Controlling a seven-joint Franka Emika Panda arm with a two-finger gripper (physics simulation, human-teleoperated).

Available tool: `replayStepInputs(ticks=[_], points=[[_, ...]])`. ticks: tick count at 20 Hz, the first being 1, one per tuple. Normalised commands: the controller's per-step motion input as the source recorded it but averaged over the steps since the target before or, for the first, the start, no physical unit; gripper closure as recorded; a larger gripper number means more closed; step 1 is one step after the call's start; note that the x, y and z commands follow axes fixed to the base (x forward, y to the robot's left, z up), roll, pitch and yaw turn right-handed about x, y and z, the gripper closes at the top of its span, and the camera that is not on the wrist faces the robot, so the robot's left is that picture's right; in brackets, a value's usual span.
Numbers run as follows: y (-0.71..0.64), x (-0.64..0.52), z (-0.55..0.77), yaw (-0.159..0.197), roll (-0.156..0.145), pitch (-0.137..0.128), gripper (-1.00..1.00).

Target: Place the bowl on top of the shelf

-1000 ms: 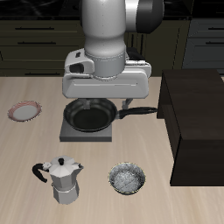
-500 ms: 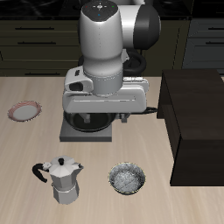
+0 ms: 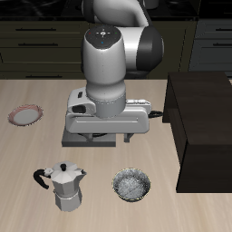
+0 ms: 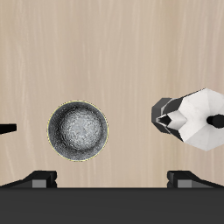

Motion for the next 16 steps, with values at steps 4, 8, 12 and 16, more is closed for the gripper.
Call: replayStepInputs(ticks=[4,8,12,16], points=[[0.13,0.03,-0.38,0.005,0.021,0.044,-1.0],[0.08,0.02,-0.28,-0.011,0.017,0.042,-1.0],[0.08,0.04,-0.33,-0.008,0.011,0.042,-1.0],[0.03,-0.04,-0.16,-0.008,0.012,0.024,-1.0]])
